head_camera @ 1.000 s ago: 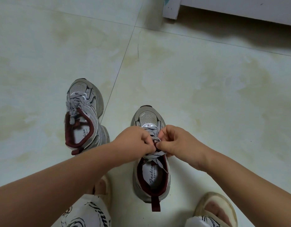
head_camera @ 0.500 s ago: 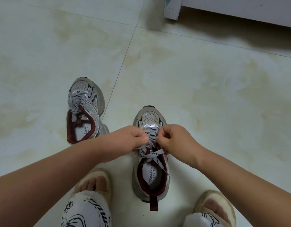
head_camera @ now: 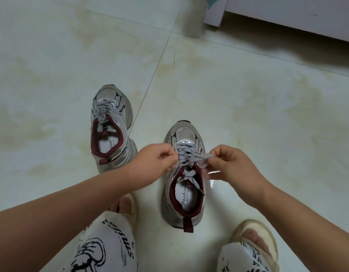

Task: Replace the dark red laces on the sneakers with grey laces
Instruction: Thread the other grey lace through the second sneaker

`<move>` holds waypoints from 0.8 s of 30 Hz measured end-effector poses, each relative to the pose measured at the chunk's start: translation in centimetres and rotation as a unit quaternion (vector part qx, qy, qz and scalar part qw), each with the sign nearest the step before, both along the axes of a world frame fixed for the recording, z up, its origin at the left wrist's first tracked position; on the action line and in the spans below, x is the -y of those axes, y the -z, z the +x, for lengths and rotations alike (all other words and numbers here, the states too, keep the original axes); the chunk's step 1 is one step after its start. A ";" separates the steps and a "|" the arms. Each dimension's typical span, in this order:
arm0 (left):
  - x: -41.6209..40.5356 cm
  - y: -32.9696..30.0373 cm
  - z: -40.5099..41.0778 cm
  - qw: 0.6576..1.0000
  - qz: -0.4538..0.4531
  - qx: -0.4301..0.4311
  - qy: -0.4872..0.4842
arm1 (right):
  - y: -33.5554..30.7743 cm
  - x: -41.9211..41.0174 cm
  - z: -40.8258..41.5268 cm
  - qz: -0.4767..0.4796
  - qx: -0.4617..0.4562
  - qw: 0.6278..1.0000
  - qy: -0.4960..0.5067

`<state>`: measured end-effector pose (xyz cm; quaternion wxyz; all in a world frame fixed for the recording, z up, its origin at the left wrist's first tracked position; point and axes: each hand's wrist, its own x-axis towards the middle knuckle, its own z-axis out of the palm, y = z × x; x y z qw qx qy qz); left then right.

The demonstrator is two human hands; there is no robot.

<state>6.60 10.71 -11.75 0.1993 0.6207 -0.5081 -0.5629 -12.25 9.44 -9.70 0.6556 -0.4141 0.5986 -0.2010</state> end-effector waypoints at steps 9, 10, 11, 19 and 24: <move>-2.1 -0.4 -1.3 0.942 -0.240 0.203 0.114 | 0.0 0.0 1.4 -0.043 -0.084 0.995 0.031; -2.2 -0.3 -1.4 0.914 -0.292 0.242 0.144 | 0.0 0.1 1.5 -0.042 -0.077 0.996 0.029; -2.2 -0.2 -1.5 0.892 -0.320 0.273 0.166 | 0.0 0.1 1.5 -0.041 -0.074 0.996 0.029; -0.8 -0.7 -2.7 0.946 -0.177 0.232 0.141 | 0.6 -1.0 1.5 -0.080 -0.142 0.980 -0.113; -0.3 -3.2 -0.2 0.997 -0.002 -0.038 0.072 | 0.8 -1.0 1.3 0.021 -0.050 0.998 -0.026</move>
